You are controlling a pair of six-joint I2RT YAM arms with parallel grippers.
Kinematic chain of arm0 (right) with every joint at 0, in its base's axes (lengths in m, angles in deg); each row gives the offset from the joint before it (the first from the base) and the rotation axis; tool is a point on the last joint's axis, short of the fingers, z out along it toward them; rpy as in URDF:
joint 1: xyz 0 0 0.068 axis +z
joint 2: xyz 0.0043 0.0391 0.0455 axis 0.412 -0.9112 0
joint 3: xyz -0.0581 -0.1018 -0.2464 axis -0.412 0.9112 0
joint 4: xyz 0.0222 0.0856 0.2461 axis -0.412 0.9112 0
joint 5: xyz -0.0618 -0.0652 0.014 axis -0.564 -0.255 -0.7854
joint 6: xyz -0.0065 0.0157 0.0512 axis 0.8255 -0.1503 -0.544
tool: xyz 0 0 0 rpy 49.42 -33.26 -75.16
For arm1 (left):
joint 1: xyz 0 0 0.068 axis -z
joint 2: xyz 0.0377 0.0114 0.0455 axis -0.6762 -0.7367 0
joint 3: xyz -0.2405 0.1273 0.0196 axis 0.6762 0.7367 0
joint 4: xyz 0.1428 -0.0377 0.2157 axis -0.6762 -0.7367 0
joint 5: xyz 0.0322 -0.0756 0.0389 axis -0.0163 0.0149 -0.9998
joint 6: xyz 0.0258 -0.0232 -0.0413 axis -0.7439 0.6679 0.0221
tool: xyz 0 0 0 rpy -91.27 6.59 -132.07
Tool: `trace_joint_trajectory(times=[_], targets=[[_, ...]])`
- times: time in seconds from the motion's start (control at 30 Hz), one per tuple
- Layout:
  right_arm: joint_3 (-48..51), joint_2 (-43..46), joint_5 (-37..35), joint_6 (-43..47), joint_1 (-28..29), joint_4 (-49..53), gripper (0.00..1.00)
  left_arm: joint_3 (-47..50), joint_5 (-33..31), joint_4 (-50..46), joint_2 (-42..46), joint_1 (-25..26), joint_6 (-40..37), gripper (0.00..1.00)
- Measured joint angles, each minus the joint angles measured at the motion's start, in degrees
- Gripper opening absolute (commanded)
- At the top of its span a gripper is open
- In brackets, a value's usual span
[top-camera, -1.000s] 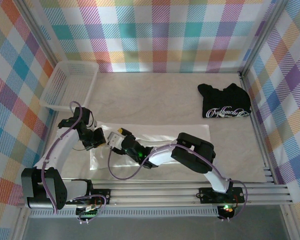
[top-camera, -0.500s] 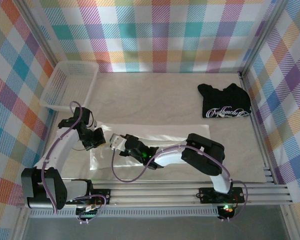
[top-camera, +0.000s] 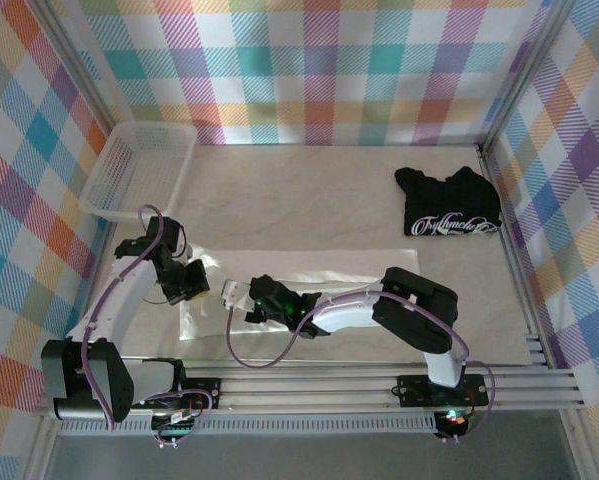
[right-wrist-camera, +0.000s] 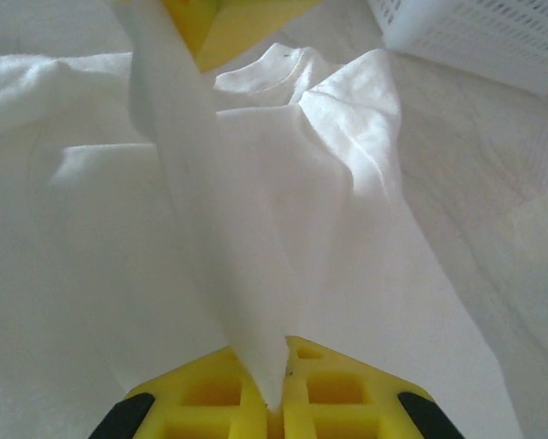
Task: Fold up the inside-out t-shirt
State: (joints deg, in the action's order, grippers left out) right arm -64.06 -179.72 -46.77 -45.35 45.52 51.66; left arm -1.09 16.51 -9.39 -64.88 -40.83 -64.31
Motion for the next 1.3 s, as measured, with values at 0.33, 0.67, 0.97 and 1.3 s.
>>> trace_joint_trajectory(times=[0.33, 0.67, 0.97, 1.3], targets=[[1.8, 1.4, 3.5, -1.2, 0.0, 6.0, 0.45, -1.2, -2.1, -1.3, 0.0, 0.0, -0.3, 0.45], [3.5, 13.3, 13.4, -6.6, -1.5, 12.1, 0.57, -3.2, -5.3, 15.1, -6.7, 0.0, 7.0, 0.51], [-0.6, 9.0, 19.0, -19.7, -9.8, 15.1, 0.46, -7.7, -11.9, 31.1, -23.8, 0.0, 11.3, 0.5], [-6.7, -2.4, 24.2, -27.4, -9.8, 22.3, 0.33, -9.4, -17.0, 35.1, -31.2, -1.8, 10.9, 0.5]])
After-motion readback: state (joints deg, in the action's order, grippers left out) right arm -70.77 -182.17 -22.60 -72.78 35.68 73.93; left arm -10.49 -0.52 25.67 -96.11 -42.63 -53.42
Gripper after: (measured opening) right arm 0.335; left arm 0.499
